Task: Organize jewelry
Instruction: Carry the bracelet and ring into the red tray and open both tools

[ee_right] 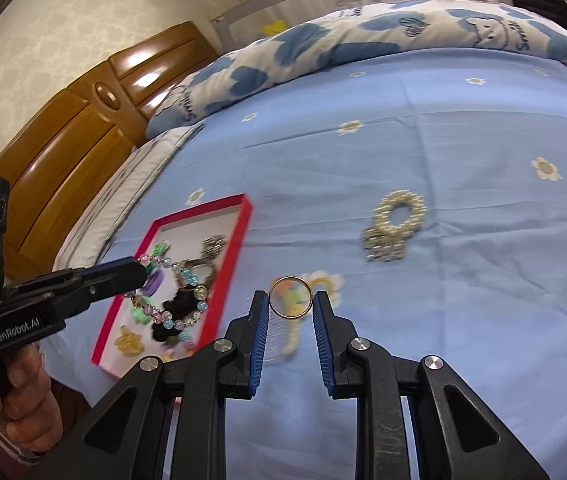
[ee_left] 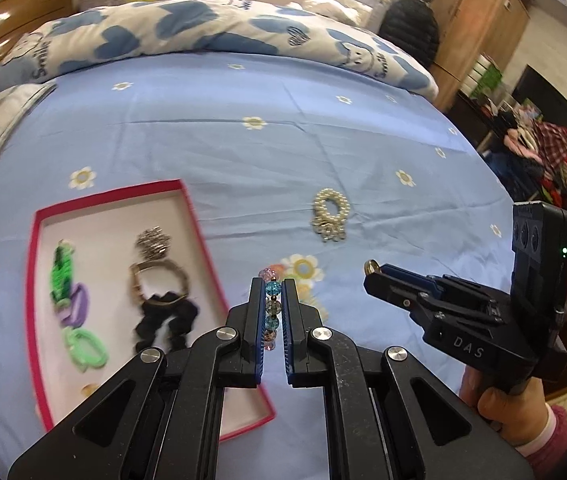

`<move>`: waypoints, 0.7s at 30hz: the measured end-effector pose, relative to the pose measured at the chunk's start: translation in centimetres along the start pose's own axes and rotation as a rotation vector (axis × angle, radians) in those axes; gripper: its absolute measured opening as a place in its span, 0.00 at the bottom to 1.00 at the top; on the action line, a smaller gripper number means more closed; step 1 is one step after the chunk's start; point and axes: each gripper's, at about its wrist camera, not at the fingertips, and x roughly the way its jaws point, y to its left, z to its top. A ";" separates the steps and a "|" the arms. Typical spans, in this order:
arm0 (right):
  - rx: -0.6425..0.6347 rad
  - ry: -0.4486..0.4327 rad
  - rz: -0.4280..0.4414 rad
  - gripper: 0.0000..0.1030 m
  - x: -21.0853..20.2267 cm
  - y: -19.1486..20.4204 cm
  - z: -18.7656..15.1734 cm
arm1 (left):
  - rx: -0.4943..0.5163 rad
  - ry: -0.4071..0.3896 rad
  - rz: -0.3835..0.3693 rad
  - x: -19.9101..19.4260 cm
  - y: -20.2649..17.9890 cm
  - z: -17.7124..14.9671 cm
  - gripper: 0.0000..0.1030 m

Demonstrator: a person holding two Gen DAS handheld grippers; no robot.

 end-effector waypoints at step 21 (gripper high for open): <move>-0.124 0.082 0.111 0.22 3.8 8.9 -1.5 | -0.215 -0.029 0.072 -3.1 9.4 -3.8 0.06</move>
